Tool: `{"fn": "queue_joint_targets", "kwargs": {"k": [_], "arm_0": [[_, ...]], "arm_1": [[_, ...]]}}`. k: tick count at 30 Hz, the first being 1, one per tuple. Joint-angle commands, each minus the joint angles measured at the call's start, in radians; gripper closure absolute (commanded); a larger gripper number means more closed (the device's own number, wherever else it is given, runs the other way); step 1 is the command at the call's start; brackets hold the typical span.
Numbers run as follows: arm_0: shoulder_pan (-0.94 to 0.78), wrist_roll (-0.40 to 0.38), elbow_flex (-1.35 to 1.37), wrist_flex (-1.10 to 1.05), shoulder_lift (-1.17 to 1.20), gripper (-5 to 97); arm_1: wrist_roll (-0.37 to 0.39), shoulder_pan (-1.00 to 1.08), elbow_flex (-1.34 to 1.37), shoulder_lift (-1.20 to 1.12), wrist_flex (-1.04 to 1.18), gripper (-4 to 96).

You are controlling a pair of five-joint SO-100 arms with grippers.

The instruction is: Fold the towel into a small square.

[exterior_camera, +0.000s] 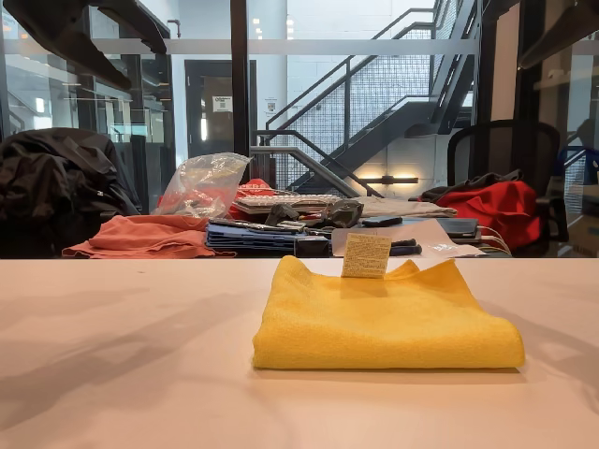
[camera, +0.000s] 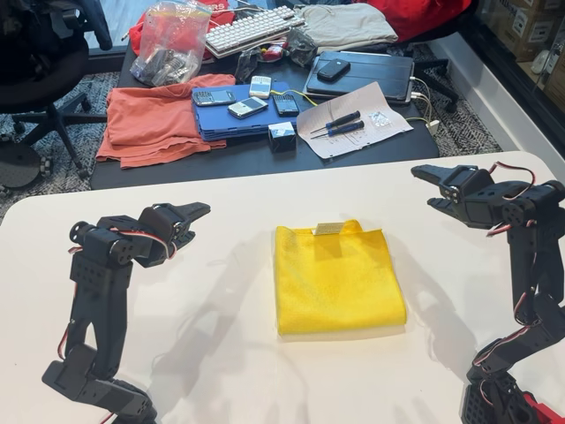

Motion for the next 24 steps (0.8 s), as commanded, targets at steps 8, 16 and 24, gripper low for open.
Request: {"fn": "queue_joint_targets", "kwargs": {"k": [8,16,24], "arm_0": [[0.008,0.121,0.02,0.009,0.009,69],[-0.005,0.015,0.011,0.008,0.011,78],[-0.005,0.014,0.011,0.008,0.011,72]], "arm_1": [[0.009,-0.006,-0.006,0.067,-0.006,69.1],[0.011,-0.006,-0.054,0.08,-0.006,69.1],[0.009,-0.006,-0.143,0.072,-0.006,69.1]]}}
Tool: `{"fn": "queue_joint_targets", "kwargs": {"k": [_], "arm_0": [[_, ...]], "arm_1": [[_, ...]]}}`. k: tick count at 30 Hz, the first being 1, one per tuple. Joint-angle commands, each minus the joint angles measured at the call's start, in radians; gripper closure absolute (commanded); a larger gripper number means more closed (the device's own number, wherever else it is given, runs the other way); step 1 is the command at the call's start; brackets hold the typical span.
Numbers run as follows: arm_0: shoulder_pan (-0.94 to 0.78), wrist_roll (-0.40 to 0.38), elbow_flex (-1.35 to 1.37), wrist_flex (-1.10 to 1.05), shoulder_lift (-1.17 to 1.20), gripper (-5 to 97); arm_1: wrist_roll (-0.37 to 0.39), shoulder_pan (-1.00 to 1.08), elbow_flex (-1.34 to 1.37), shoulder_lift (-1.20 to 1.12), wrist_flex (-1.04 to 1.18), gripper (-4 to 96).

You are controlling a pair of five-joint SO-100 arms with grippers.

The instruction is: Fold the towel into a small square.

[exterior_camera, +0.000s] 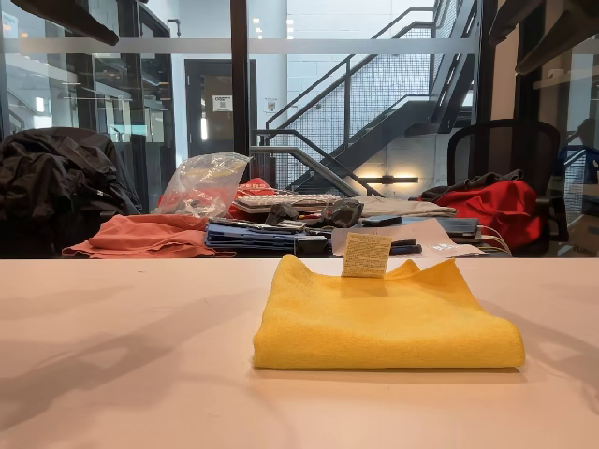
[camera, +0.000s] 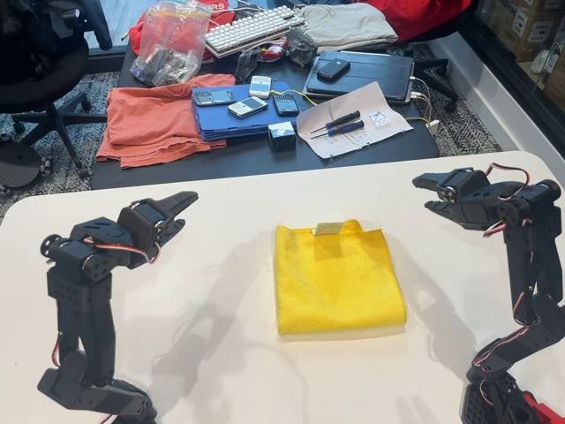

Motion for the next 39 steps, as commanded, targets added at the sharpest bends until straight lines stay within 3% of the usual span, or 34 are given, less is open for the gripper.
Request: {"fn": "queue_joint_targets", "kwargs": {"k": [1,18,27,34,39], "arm_0": [[-0.002,0.002,-0.017,0.008,0.011,72],[0.0,0.003,-0.008,-0.08,0.087,72],[-0.002,0.002,-0.002,-0.137,0.074,72],[-0.018,0.003,-0.002,-0.138,0.072,72],[-0.184,-0.006,-0.017,-0.14,0.075,72]], "arm_1": [[0.002,0.0,-0.017,0.005,-0.006,69.1],[-0.02,-0.091,0.029,-0.023,-0.003,69.0],[-0.245,-0.204,-0.074,0.032,-0.115,69.0],[-0.259,-0.063,-0.103,0.012,-0.233,69.0],[-0.262,0.011,-0.061,-0.146,-0.287,69.0]]}}
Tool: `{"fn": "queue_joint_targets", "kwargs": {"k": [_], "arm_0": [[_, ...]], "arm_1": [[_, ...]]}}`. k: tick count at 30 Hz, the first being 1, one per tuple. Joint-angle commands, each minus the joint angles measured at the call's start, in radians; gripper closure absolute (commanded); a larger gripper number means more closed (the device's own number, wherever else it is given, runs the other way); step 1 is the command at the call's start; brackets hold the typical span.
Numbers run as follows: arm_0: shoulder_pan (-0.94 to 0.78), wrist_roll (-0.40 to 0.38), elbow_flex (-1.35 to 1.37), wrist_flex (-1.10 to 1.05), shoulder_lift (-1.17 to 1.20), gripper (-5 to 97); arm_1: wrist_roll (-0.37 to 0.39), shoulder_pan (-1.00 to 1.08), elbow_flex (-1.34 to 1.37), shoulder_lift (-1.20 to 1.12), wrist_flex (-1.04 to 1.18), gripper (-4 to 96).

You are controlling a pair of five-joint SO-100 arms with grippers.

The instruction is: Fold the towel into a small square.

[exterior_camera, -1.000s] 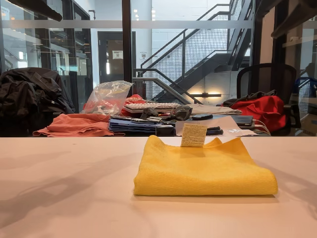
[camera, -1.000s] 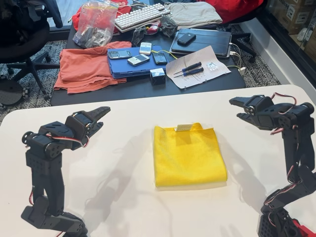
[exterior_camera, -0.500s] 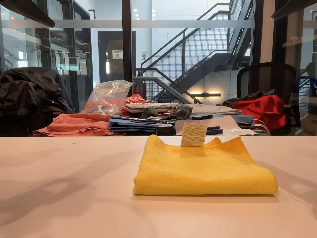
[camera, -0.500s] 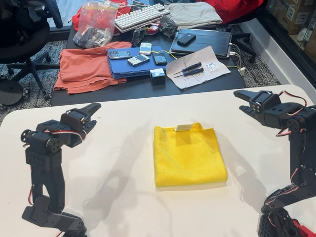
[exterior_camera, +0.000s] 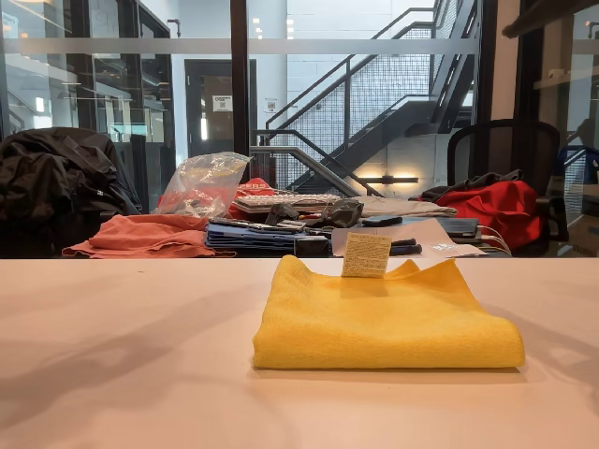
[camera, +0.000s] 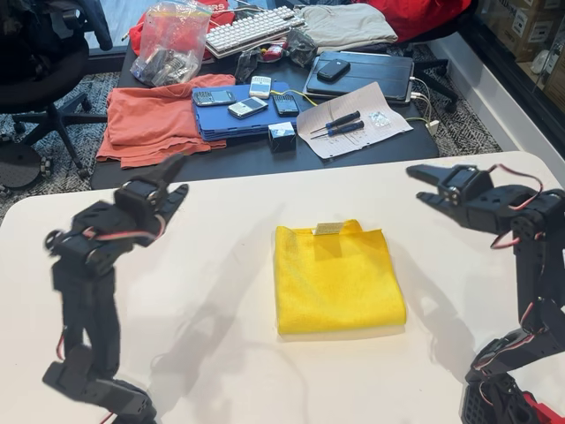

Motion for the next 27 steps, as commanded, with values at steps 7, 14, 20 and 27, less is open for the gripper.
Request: {"fn": "queue_joint_targets", "kwargs": {"k": [7,14,20,27], "arm_0": [[-0.063,-0.006,-0.005,-0.057,0.017,72],[0.014,-0.006,0.0,-0.126,-0.049,72],[0.06,-0.006,0.0,-0.12,-0.147,72],[0.095,-0.006,0.0,-0.129,-0.296,72]], "arm_1": [[0.014,0.078,-0.055,0.043,-0.081,69.0],[0.014,0.078,-0.067,0.063,-0.086,69.0],[0.014,0.078,-0.067,0.064,-0.084,69.0],[0.015,0.078,-0.069,0.064,-0.084,69.0]]}}
